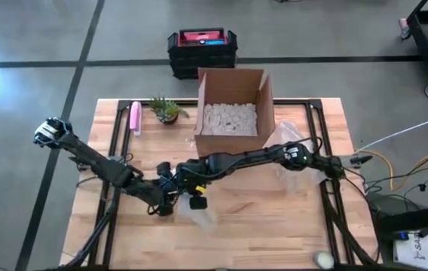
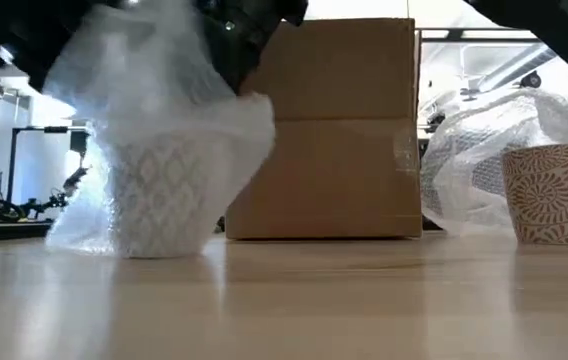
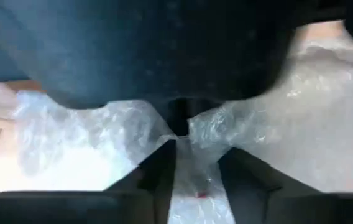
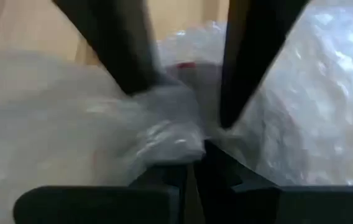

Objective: Wrap mug
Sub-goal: Wrap the gray mug with bubble wrap

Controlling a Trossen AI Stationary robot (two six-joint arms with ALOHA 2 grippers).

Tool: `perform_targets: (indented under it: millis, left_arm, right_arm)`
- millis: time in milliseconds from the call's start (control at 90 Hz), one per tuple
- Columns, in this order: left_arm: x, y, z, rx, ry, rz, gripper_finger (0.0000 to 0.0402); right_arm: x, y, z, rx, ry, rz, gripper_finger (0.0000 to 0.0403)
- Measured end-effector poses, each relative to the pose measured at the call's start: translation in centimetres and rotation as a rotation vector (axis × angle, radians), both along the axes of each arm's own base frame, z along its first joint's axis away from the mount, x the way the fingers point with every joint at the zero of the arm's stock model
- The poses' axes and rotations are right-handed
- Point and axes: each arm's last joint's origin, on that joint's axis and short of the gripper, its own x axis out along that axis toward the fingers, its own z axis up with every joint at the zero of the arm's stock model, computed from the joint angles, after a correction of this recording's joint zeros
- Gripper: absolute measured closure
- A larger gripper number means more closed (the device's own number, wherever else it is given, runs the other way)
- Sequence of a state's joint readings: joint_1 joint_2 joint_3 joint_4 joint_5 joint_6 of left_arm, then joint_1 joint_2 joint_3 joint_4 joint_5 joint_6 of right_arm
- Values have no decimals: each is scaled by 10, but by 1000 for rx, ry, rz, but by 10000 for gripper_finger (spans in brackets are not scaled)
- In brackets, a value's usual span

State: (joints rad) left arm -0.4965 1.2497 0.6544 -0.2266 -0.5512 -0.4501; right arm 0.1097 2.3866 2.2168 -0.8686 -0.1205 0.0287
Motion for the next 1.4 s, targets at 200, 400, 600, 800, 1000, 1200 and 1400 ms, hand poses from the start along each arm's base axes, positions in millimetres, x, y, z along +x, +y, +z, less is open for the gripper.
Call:
perform_targets:
  millis: [200,400,600,800,1000,1200,1400]
  left_arm:
    - [9,-3,-5,-2,-22,10,396]
    - [7,-3,-7,-4,-6,-1,390]
    - [7,-3,-6,-10,-7,-6,399]
    - [7,-3,-6,-6,-8,-11,394]
    - [7,-3,-6,-5,-8,-14,394]
    - [7,-3,-6,-4,-13,-17,394]
    - [6,-3,-5,-11,-8,-27,393]
  right_arm:
    - [-8,4,18,-14,75,13,389]
    - [-20,4,67,3,18,34,389]
    - [-23,3,68,-8,36,43,389]
    - [-23,16,78,-9,-33,85,389]
    - [-25,36,85,-21,-84,144,389]
    - [-15,47,69,-46,-129,171,389]
    - [-10,32,33,-194,2,88,389]
